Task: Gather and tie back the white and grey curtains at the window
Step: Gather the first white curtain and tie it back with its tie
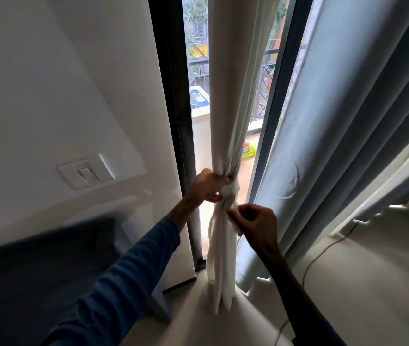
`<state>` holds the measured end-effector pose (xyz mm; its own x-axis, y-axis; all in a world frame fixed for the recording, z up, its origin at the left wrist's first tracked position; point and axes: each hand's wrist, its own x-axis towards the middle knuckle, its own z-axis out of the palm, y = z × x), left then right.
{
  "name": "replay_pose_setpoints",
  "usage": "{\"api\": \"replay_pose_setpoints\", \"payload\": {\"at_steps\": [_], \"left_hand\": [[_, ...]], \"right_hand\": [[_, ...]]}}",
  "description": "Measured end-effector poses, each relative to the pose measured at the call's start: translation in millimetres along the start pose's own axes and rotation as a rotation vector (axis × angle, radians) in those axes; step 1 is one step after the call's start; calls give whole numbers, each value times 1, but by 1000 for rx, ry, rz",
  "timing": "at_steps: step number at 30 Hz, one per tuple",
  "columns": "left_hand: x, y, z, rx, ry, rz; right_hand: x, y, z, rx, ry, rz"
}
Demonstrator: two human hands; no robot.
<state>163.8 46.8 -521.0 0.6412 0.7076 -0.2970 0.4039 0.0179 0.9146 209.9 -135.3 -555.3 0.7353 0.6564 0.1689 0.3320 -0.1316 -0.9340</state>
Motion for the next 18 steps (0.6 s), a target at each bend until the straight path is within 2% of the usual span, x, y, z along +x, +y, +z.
{"api": "replay_pose_setpoints", "payload": {"at_steps": [3,8,13,16,18], "left_hand": [[-2,-2,3,-54,11,13],[-15,-8,10,-210,-153,51],[-22,-12,13,-228,-233,108],[-22,-13,10,-215,-199,113],[-18,-14,9,-170,-125,106]], "right_hand": [[28,-32,-12,81,-3,-51],[55,-49,-21,188,-25,3],[47,-57,-13,-364,-42,-344],[44,-72,-15,-820,-181,-302],[45,-71,-14,-1036,-298,-225]]}}
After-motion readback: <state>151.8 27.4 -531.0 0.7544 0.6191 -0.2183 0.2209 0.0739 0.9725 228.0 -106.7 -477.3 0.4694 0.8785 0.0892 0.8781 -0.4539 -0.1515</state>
